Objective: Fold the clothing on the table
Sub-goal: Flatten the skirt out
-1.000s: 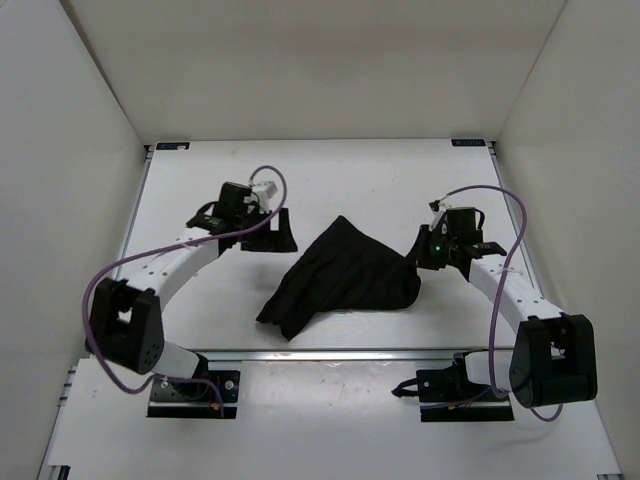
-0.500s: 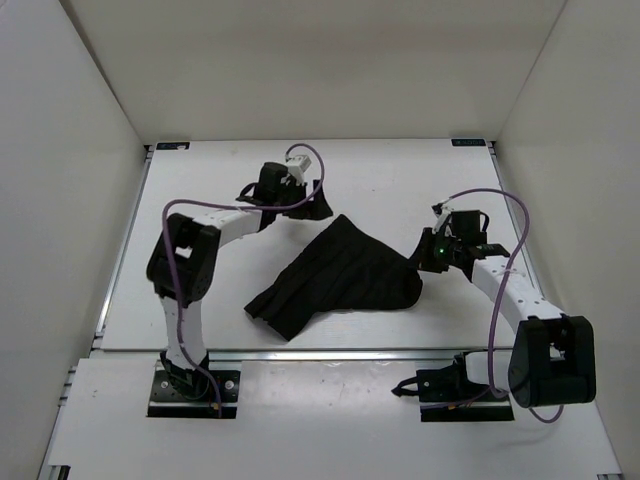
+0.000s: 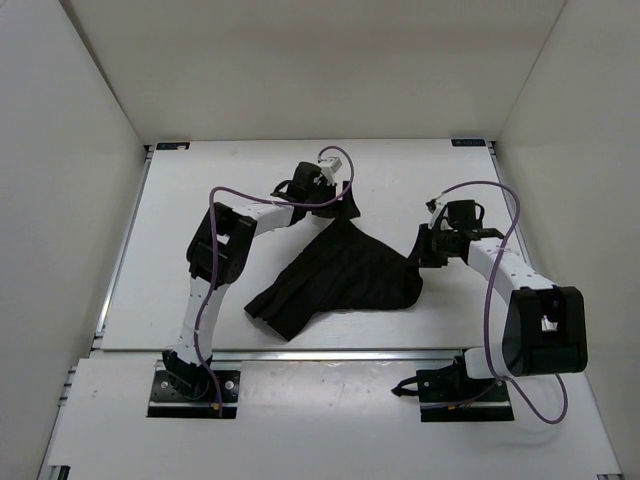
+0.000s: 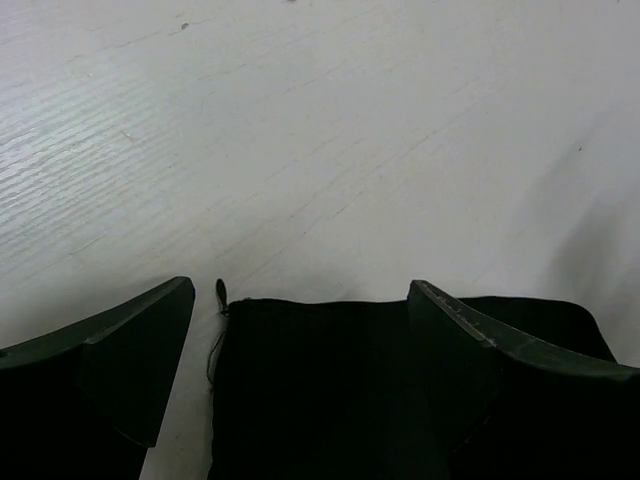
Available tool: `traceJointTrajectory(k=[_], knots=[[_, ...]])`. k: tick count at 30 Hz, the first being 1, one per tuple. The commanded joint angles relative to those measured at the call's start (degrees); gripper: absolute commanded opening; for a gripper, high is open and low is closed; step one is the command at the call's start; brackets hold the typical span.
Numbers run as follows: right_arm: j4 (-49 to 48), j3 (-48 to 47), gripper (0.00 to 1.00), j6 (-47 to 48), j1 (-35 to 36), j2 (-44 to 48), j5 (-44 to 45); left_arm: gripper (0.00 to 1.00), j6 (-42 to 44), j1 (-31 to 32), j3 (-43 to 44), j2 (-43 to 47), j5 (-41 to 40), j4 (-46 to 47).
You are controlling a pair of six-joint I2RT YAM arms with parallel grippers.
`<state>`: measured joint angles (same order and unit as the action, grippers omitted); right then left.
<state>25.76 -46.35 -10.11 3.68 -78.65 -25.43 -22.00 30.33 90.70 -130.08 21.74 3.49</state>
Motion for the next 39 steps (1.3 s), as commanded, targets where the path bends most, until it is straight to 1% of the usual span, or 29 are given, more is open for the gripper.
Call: traceJointTrajectory(k=[1,4,7,12,20,21,22,28,30,32,33,34,35,36,37,39], knots=[[0.17,-2.17,0.0,1.5,-0.08,-0.89,-1.2,0.99,-0.76,-1.41,-0.42,2.11,-0.38,-0.58],[-0.09,-2.78,0.0,1.58,0.18,-1.5,-1.11,0.99,-0.94,-2.02,-2.53,2.29,0.94,-0.67],[0.08,-3.4,0.0,1.41,0.1,-1.94,-1.02,0.92,-1.2,-2.38,-3.16,2.2,1.2,-1.02],[0.26,-3.93,0.0,1.49,-0.25,-2.03,-0.93,0.83,-1.11,-1.68,-2.98,1.41,2.69,-1.99],[-0.36,-4.28,0.0,1.67,-0.78,-1.68,-0.49,0.75,-1.64,-1.5,-7.45,3.25,4.1,-1.91],[-0.27,-4.54,0.0,1.76,-0.78,-1.77,-0.32,0.7,-1.82,-1.67,-7.72,3.17,4.1,-1.64],[-0.01,-4.28,0.0,1.67,-0.35,-2.03,-0.23,0.66,-1.82,-1.5,-7.64,3.08,4.28,-1.64],[-0.62,-4.19,0.0,1.85,-0.43,-1.42,-0.41,0.59,-2.26,-0.89,-5.09,1.33,4.45,-2.78],[-0.62,-4.28,0.0,1.93,-0.52,-1.33,-0.41,0.53,-2.61,-0.79,-3.43,0.53,3.93,-3.39],[-0.62,-4.01,0.0,2.11,-0.17,-0.89,-0.15,0.4,-2.96,-0.18,-2.28,-0.34,4.01,-3.49],[-0.53,-3.75,0.0,2.11,-0.6,-1.06,0.03,0.37,-2.87,-0.27,-1.93,-0.09,4.19,-3.49],[-0.71,-4.1,0.0,2.2,-1.04,-0.98,0.03,0.26,-3.22,-0.18,-1.75,-0.08,4.28,-3.49],[-0.8,-3.93,0.0,2.37,-1.57,-1.06,-0.4,0.08,-3.92,-0.27,-1.92,0.0,4.37,-3.49],[-1.15,-3.93,0.0,1.94,-1.83,-1.5,-0.5,0.0,-4.28,-0.53,-1.93,0.44,4.11,-3.49],[-1.67,-4.01,0.0,1.67,-2.62,-1.24,-0.93,0.0,-5.32,-0.88,-1.75,1.05,3.58,-3.4],[-2.81,-4.71,0.0,1.14,-2.81,-1.85,-1.64,0.0,-4.46,-1.76,-1.31,4.03,4.1,-3.49]])
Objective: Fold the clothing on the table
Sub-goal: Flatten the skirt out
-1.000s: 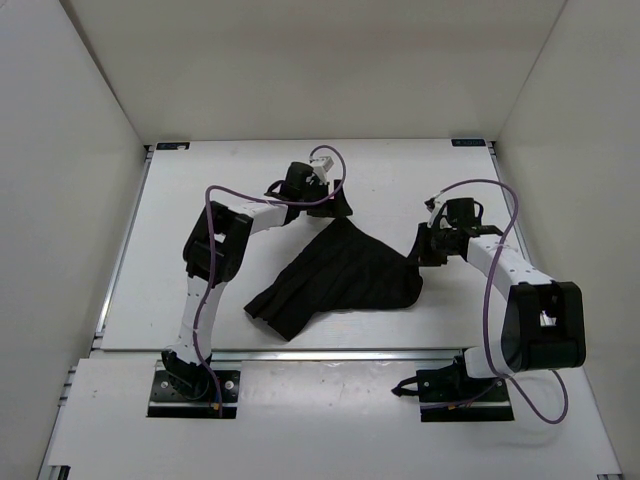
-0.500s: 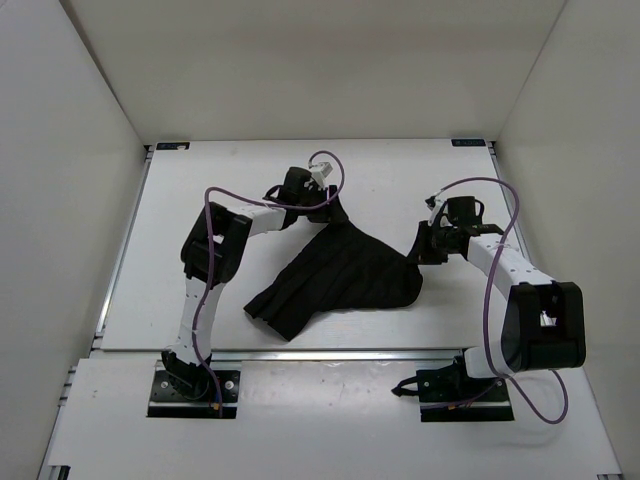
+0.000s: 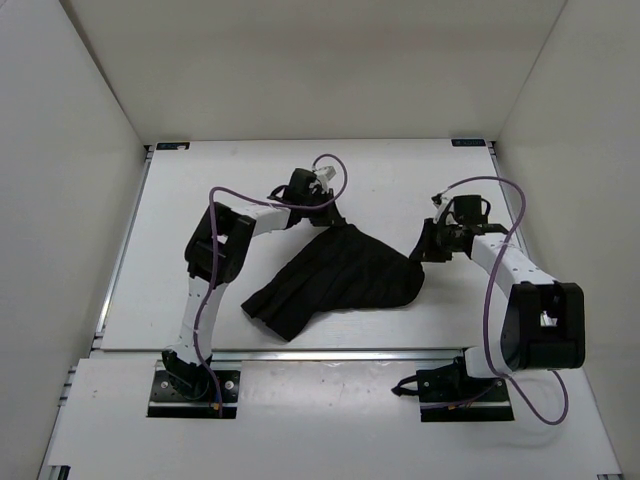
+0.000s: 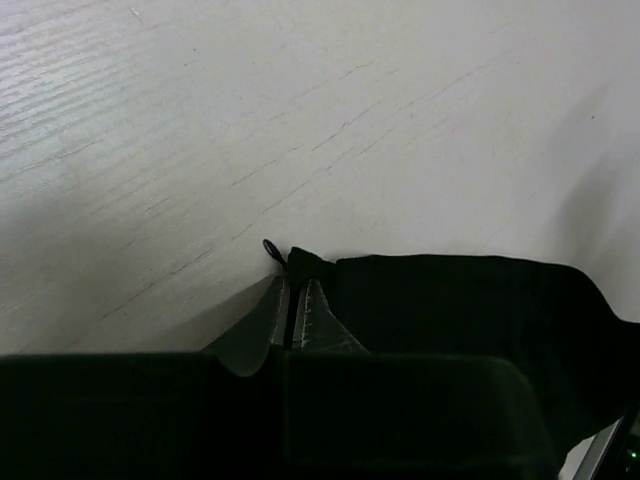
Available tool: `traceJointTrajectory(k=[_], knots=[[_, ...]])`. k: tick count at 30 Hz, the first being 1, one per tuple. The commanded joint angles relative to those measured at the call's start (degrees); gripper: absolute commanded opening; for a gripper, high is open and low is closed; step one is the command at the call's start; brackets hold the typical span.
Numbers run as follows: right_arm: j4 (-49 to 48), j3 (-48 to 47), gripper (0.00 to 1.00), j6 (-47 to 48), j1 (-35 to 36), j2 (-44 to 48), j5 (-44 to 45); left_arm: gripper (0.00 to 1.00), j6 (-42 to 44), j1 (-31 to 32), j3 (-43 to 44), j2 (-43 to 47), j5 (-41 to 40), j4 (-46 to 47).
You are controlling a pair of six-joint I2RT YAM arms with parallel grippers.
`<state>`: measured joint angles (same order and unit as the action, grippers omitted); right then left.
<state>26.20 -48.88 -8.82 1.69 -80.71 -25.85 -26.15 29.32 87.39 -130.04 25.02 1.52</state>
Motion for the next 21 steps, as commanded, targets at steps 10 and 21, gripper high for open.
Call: traceJointTrajectory(k=[10,21], knots=[[-4.49,-23.32,0.0,0.47,-9.52,-6.47,-1.31,0.0,8.22,-11.29,-0.57,27.45,-6.73,-11.44],[0.0,-52.44,0.0,3.54,-3.72,-21.06,1.85,0.0,13.67,-13.59,21.2,23.52,-6.82,-18.22]])
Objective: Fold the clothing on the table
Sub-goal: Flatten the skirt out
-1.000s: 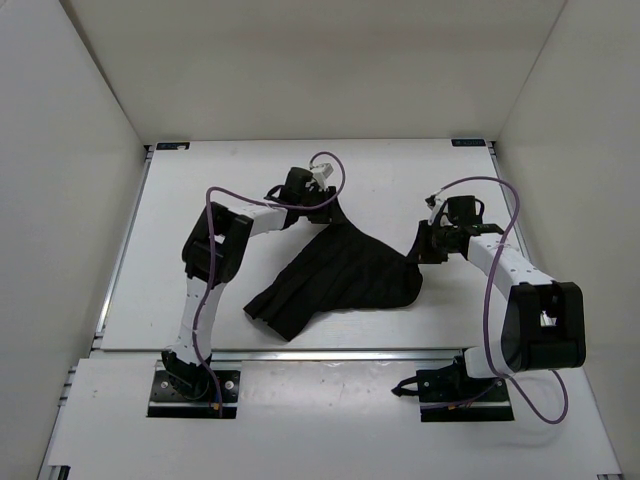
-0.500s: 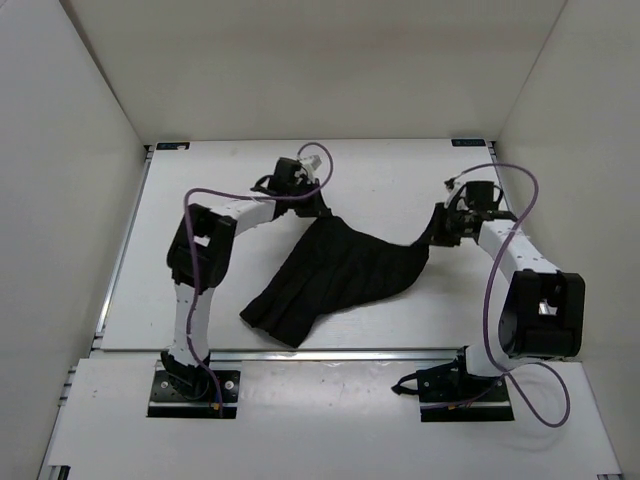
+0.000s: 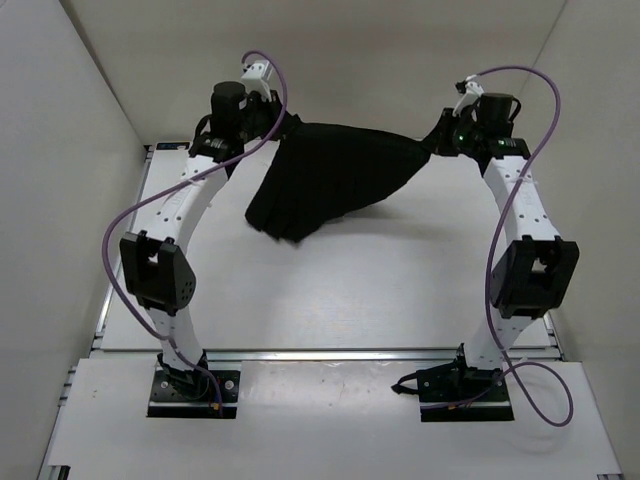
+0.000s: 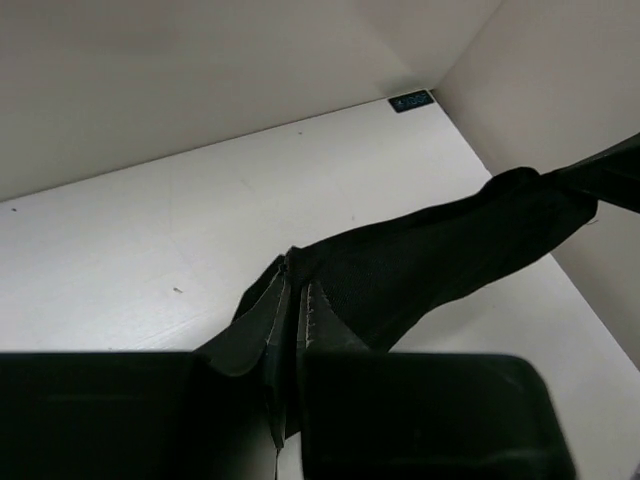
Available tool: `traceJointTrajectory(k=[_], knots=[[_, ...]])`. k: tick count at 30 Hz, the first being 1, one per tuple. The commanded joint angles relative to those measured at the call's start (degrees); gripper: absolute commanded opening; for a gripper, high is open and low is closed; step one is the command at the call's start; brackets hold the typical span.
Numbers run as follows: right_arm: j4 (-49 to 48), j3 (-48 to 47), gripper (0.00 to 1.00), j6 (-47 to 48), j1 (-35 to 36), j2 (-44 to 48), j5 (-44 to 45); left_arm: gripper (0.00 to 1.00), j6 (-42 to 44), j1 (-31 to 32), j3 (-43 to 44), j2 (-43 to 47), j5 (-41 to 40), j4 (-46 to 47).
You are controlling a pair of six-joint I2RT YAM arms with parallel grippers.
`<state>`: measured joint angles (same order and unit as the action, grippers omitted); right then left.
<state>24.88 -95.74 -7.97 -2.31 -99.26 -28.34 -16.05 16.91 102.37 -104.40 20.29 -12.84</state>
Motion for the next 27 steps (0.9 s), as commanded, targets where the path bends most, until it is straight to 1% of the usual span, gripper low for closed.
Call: traceJointTrajectory(k=[1,3,4,5,6,7,9,12,14,16,19,20,21,23,24,25,26,27], knots=[[2.0,-9.6,0.0,3.39,0.63,-2.43,5.47,0.0,3.83,-1.0,9.92,-2.91,-2.71,-3.95],[3.06,-18.12,0.0,2.61,0.64,-4.52,7.33,0.0,4.54,-1.09,15.72,-5.36,-3.67,-4.73],[2.89,-20.08,0.0,2.52,0.03,-4.88,6.64,0.0,4.28,-1.43,18.54,-5.81,-4.73,-4.82],[3.32,-24.18,0.0,1.82,-0.41,-5.84,6.37,0.0,3.58,-1.52,20.22,-5.9,-4.74,-4.65],[3.5,-28.4,0.0,1.81,-0.59,-6.81,6.54,0.0,3.4,-2.05,20.76,-5.56,-4.48,-4.48],[3.85,-30.1,0.0,2.08,-0.25,-6.65,6.37,0.0,2.7,-2.14,21.12,-5.55,-3.43,-3.6],[4.73,-34.84,0.0,3.92,0.11,-6.48,9.6,0.0,2.34,-2.32,20.77,-3.28,-2.89,-2.2],[4.74,-36.88,0.0,6.56,0.81,-5.94,12.15,0.0,4.36,-1.18,18.84,-0.46,-5.96,-0.43],[5.52,-37.67,0.0,6.74,0.37,-5.86,12.78,0.0,3.05,-1.35,18.66,0.59,-6.41,0.36],[5.44,-36.1,0.0,7.17,0.2,-4.29,13.57,0.0,2.61,-1.53,17.61,2.35,-7.45,0.8],[5.17,-31.54,0.0,7.44,-0.24,-1.47,12.61,0.0,2.96,-1.53,10.94,7.0,-9.56,2.56],[5.17,-30.13,0.0,7.44,0.02,-0.85,12.69,0.0,3.13,-1.61,7.44,8.32,-8.96,2.82],[4.74,-27.33,0.0,7.09,0.37,1.07,13.48,0.0,2.87,-1.87,6.28,10.68,-8.96,2.73],[4.56,-22.22,0.0,7.53,1.34,6.51,14.45,0.0,2.87,-1.96,-0.21,14.91,-9.83,2.56],[4.56,-18.2,0.0,7.44,2.04,8.19,15.06,0.0,2.87,-2.23,-3.46,18.23,-9.84,2.3],[4.39,-14.42,0.0,7.44,2.13,12.04,16.02,0.0,2.52,-2.23,-5.14,22.1,-10.01,1.86],[3.34,-11.6,0.0,7.44,3.78,16.69,16.99,0.0,2.0,-2.49,-9.08,23.87,-9.92,2.03],[1.59,-5.83,0.0,7.44,4.84,19.43,18.13,0.0,0.77,-2.49,-12.68,28.24,-10.53,2.29]])
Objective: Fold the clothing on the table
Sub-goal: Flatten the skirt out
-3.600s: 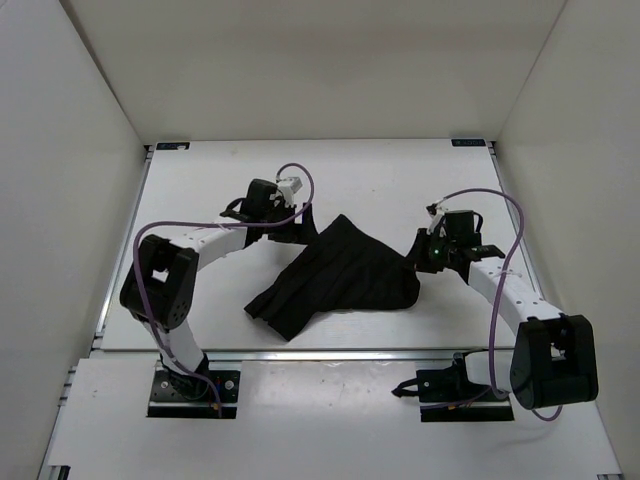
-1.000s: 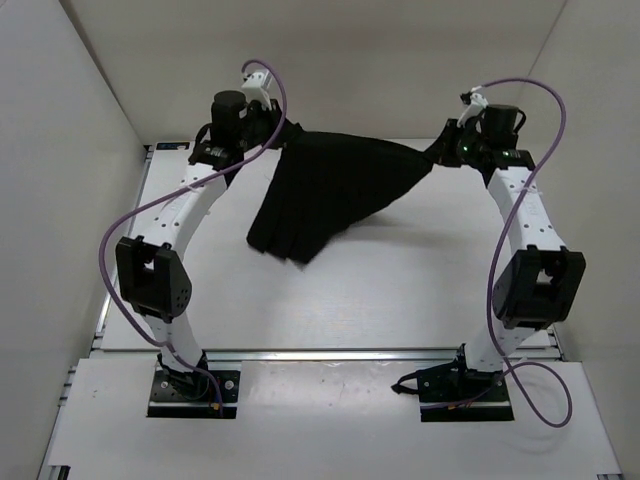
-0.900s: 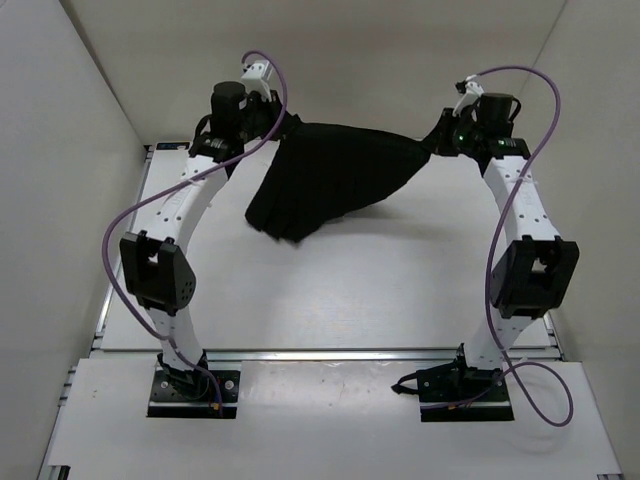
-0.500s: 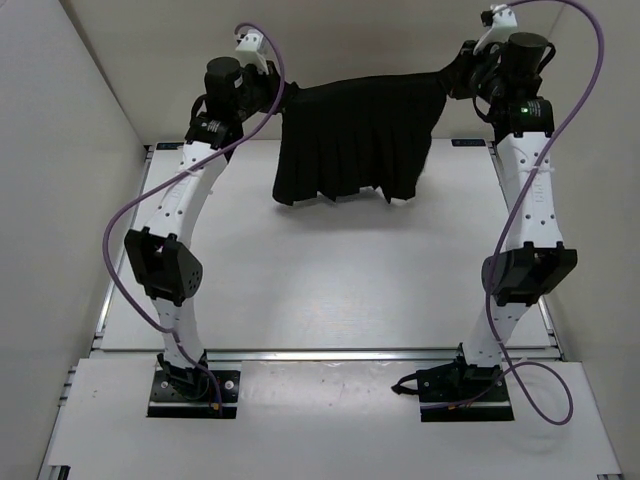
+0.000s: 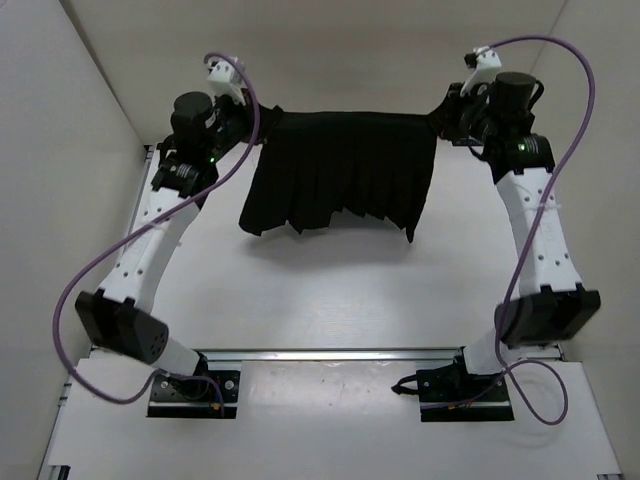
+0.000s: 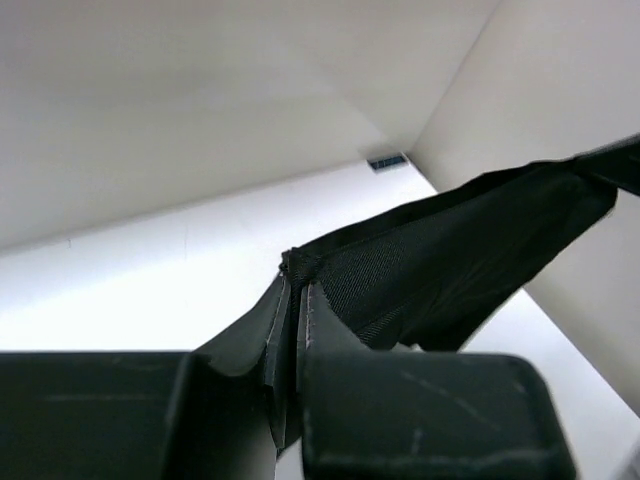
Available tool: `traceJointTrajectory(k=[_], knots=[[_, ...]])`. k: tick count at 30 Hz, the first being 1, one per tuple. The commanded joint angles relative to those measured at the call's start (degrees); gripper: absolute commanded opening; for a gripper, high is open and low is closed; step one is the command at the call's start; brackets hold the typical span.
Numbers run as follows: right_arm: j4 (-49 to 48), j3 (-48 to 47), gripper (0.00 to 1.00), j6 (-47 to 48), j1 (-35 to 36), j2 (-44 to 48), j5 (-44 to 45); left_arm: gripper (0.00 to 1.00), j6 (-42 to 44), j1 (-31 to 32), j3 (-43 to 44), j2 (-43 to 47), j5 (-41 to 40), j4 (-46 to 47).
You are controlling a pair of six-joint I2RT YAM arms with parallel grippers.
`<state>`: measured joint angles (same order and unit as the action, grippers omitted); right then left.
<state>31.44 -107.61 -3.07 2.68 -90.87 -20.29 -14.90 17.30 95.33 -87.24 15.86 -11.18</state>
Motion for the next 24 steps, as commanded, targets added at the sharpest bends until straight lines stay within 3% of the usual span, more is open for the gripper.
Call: traceJointTrajectory(k=[1,5,7,10,16,19,24], knots=[[-5.94,12.8,0.0,1.76,0.48,16.37,10.88,0.0,-1.01,-2.54,-7.86,15.83,-6.19,0.63],[-8.14,33.9,0.0,-2.46,-1.44,35.79,8.0,0.0,-4.96,-0.43,-27.77,32.02,-7.59,2.47],[-5.35,37.72,0.0,-2.21,-2.5,41.55,7.11,0.0,-8.29,-1.21,-35.53,40.62,-6.28,2.66],[2.38,39.84,0.0,-1.77,-2.59,45.95,7.37,0.0,-9.09,-2.27,-36.44,43.38,-6.45,-4.8],[-0.41,43.28,0.0,-4.66,-1.7,46.14,3.26,0.0,-13.48,-0.07,-37.07,48.31,-7.95,-8.93],[-2.34,41.17,0.0,-7.56,-2.32,43.94,0.08,0.0,-11.3,-0.95,-30.84,44.37,-5.75,-13.32],[-6.56,42.65,0.0,-7.3,-3.56,38.24,-0.89,0.0,-8.48,-0.15,-29.57,37.15,-9.01,-12.74]])
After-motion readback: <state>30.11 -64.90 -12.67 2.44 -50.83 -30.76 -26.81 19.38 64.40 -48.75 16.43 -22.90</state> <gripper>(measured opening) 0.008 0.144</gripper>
